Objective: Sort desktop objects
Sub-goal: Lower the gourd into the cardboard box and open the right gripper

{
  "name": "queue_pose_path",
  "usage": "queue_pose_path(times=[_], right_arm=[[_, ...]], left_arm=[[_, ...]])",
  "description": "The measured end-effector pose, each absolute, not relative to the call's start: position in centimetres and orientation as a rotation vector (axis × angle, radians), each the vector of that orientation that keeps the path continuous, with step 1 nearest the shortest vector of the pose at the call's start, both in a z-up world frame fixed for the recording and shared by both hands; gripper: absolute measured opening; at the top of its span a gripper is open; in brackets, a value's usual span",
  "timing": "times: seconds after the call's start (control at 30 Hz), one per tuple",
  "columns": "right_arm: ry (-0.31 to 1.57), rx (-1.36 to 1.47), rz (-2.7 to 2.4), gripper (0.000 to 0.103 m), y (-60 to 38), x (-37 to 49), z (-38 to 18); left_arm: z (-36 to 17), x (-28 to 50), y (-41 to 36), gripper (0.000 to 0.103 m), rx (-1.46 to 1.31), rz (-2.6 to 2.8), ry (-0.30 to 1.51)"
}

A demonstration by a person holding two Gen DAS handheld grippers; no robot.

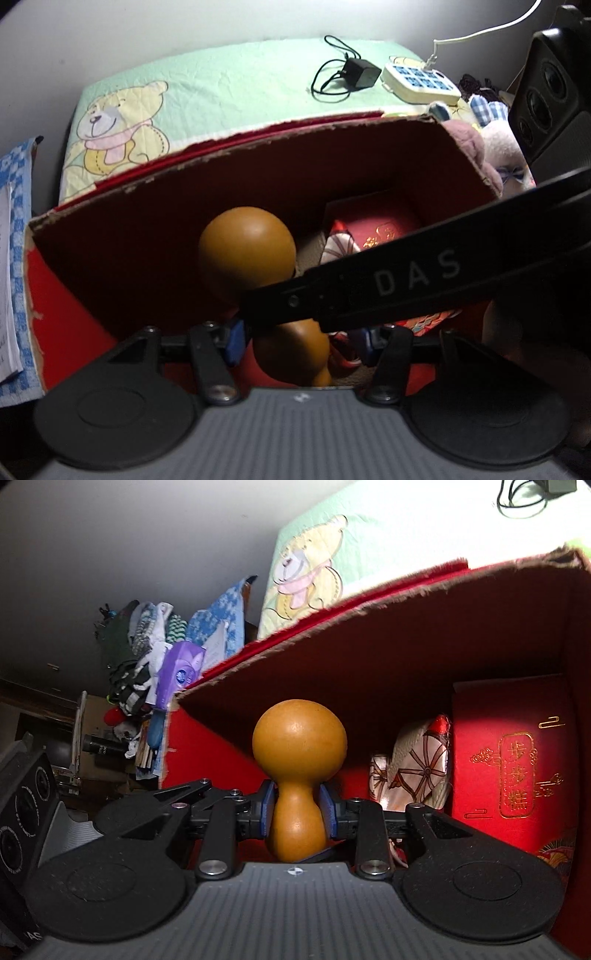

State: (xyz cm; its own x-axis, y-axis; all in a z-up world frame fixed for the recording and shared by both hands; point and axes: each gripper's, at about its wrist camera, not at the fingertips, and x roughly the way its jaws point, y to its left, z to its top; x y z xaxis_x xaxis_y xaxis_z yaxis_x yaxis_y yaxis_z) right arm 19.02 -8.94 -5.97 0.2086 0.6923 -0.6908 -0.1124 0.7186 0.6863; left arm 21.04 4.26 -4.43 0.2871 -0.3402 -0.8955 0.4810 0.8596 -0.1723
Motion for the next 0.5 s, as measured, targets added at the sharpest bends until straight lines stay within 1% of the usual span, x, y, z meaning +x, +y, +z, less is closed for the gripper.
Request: queue_pose_path(times=[0.17,0.23,0.33,0.5], right_arm=[[1.307,0.583,0.568,0.031,-8.9,19.5,-7.4],[1.324,0.582,0.557,0.031,-8.9,19.5,-7.5],[1.339,0.584,0.536,0.031,-9.1,19.5,-7.8],[1.383,0.572,0.51,0.032,-9.1,19.6,-8.3]], left_arm=[[-5.9,22.2,3.6,0.057,0.173,-0.538,1.251],[-6.3,22.5,3.4,0.059,0.181,-0.546,1.282],[-6.7,22.8,3.3,0.057,0.177,-0.561,1.313],[-7.4,23.3,3.5,0.057,0.151,-0.577,1.373]])
